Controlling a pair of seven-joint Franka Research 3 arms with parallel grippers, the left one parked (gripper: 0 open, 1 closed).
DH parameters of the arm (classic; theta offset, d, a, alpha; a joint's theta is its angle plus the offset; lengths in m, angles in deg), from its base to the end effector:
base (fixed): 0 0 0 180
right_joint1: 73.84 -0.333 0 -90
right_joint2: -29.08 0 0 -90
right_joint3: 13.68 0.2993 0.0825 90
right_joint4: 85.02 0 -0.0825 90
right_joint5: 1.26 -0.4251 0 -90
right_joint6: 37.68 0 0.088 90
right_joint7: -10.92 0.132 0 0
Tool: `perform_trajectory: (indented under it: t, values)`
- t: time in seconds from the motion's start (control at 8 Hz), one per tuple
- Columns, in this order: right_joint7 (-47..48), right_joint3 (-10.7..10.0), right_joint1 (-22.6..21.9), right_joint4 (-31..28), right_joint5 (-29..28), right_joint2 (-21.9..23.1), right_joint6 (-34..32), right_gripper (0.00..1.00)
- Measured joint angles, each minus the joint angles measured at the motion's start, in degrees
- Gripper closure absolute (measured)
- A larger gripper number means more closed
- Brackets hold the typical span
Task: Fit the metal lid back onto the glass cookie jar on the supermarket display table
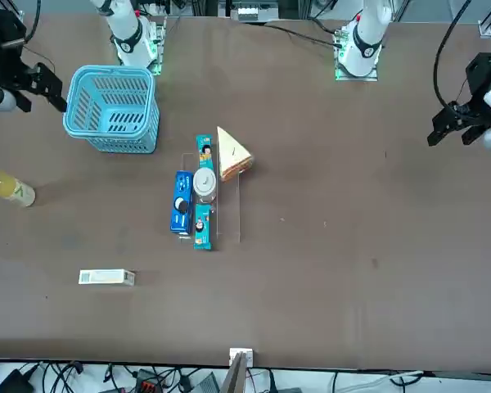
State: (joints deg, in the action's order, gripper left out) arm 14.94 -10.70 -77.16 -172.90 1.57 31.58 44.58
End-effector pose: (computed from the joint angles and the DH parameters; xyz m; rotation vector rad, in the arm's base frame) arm 0.5644 0.0558 0.6156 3.0841 0.0530 -0.0766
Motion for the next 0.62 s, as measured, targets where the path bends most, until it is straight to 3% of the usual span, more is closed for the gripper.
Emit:
perform_trajectory:
  t: [0.62]
  values:
    - [0.1, -0.3, 0.0, -0.2, -0.1, -1.3, 0.6, 0.00]
